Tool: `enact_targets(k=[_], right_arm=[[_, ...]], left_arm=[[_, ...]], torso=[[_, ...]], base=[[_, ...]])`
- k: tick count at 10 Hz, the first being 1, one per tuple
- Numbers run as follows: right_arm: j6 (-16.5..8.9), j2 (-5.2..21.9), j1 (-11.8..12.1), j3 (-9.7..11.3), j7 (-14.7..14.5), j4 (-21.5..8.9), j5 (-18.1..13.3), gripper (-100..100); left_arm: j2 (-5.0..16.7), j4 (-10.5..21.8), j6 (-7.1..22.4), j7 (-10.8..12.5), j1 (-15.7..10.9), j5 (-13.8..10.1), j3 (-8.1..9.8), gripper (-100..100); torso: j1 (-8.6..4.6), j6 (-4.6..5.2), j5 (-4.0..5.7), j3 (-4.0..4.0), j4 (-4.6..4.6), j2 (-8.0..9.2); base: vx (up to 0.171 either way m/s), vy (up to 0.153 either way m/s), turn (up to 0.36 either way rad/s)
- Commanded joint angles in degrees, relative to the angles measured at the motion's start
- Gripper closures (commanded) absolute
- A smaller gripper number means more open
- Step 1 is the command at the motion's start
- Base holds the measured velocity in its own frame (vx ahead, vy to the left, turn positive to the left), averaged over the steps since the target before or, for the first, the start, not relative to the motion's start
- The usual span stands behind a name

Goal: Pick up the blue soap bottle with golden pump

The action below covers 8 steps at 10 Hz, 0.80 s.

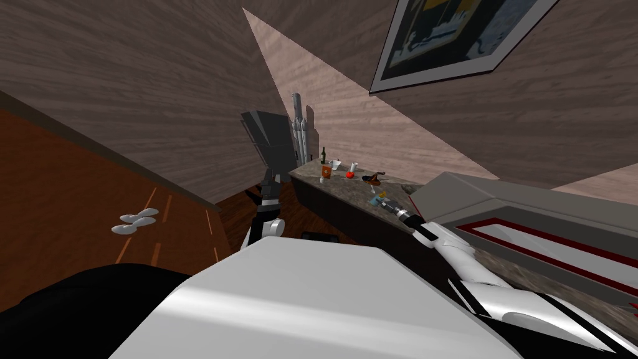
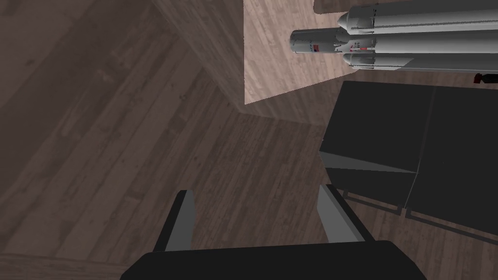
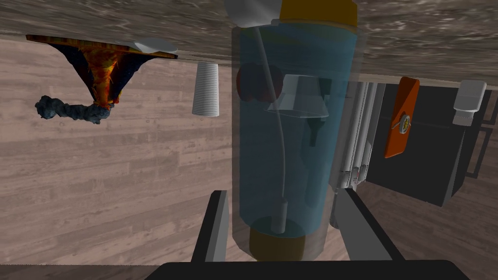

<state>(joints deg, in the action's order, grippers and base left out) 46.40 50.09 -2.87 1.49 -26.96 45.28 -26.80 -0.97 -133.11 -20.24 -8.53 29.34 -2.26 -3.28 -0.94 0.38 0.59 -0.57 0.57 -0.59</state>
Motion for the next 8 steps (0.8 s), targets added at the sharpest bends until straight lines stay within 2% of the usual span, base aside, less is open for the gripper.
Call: enact_targets(k=[1,3,4,5,7,8], right_arm=[[-1.4,0.0,2.5,-0.2,0.2,2.9,-0.1,100],[-1.4,0.0,2.5,-0.2,0.2,5.1,-0.1,100],[-4.1,-0.9,5.4,-1.2,0.3,7.6,-0.5,100],[-4.1,-0.9,6.1,-1.2,0.3,8.1,-0.5,100],[-4.1,-0.9,6.7,-1.2,0.3,11.2,-0.5,100],[-4.1,-0.9,6.7,-1.2,0.3,11.2,-0.5,100]], left_arm=[[0.0,0.0,0.0,0.0,0.0,0.0,0.00,0],[0.0,0.0,0.0,0.0,0.0,0.0,0.00,0],[0.0,0.0,0.0,0.0,0.0,0.0,0.00,0],[0.0,0.0,0.0,0.0,0.0,0.0,0.00,0],[0.0,0.0,0.0,0.0,0.0,0.0,0.00,0],[0.0,0.0,0.0,0.0,0.0,0.0,0.00,0]], torso=[[0.00,0.00,0.00,0.00,0.00,0.00],[-0.04,0.05,0.11,-0.03,0.10,0.05],[0.03,0.01,0.08,-0.02,0.09,0.07],[-0.21,0.06,0.17,-0.09,0.16,-0.02],[-0.41,0.17,0.27,-0.22,0.29,-0.16],[-0.34,0.09,0.25,-0.22,0.27,-0.16]], base=[[0.014,-0.029,-0.004],[-0.006,-0.004,-0.017],[0.018,-0.052,0.034],[0.029,-0.057,0.026],[0.015,-0.013,-0.017],[0.000,0.000,0.000]])
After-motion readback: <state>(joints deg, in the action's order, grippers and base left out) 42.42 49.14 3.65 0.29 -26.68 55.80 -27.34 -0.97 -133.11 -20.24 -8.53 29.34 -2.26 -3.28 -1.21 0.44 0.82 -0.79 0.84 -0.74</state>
